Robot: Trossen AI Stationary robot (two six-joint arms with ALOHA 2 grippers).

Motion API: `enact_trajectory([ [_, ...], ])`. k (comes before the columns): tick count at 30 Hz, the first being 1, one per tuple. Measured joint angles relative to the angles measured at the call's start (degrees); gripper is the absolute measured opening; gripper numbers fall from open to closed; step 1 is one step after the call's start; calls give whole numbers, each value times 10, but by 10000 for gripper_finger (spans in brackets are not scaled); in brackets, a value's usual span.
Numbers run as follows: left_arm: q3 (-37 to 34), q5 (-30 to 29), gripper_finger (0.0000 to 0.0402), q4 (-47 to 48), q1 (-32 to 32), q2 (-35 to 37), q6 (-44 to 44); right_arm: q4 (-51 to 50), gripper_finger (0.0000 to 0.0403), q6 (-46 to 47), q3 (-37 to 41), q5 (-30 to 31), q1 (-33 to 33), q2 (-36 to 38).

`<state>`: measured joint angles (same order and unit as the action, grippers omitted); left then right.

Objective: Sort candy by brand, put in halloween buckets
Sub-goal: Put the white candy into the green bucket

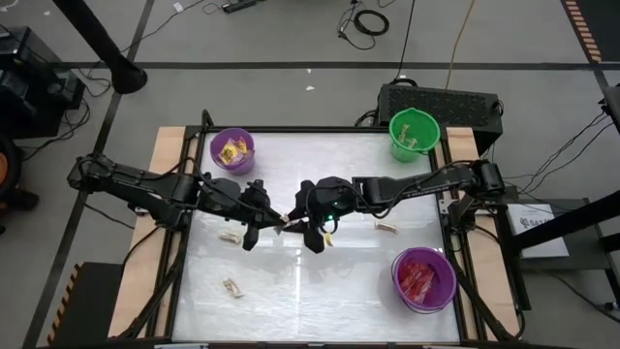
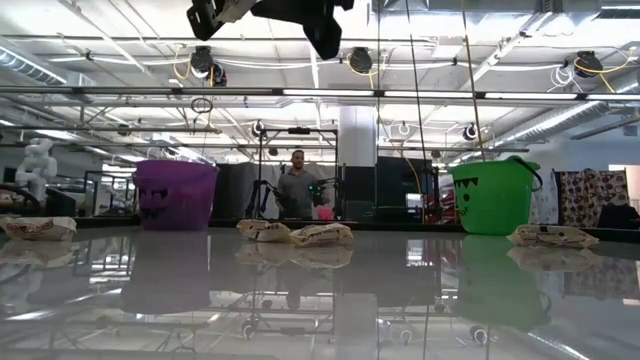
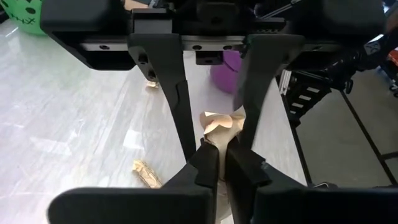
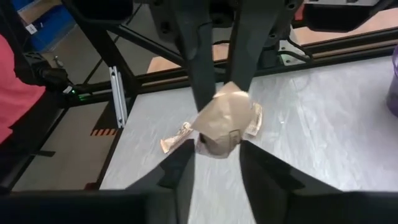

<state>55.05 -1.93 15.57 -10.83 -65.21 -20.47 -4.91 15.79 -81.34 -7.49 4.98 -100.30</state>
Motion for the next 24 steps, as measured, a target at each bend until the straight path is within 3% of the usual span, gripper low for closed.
enact_trajectory([
  [8, 0, -22, 42, 0, 0, 0, 5, -2, 11, 0, 0, -1, -5, 0],
  [15, 0, -32, 136, 30, 0, 0, 30, -25, 5, 0, 0, -1, -7, 1],
  [20, -1, -79, 213, 96, 0, 9, 43, -158, 3, -7, 0, -3, -32, 30],
  [24, -1, -105, 244, 141, 0, 17, 22, -287, 2, -44, 0, -2, -78, 69],
])
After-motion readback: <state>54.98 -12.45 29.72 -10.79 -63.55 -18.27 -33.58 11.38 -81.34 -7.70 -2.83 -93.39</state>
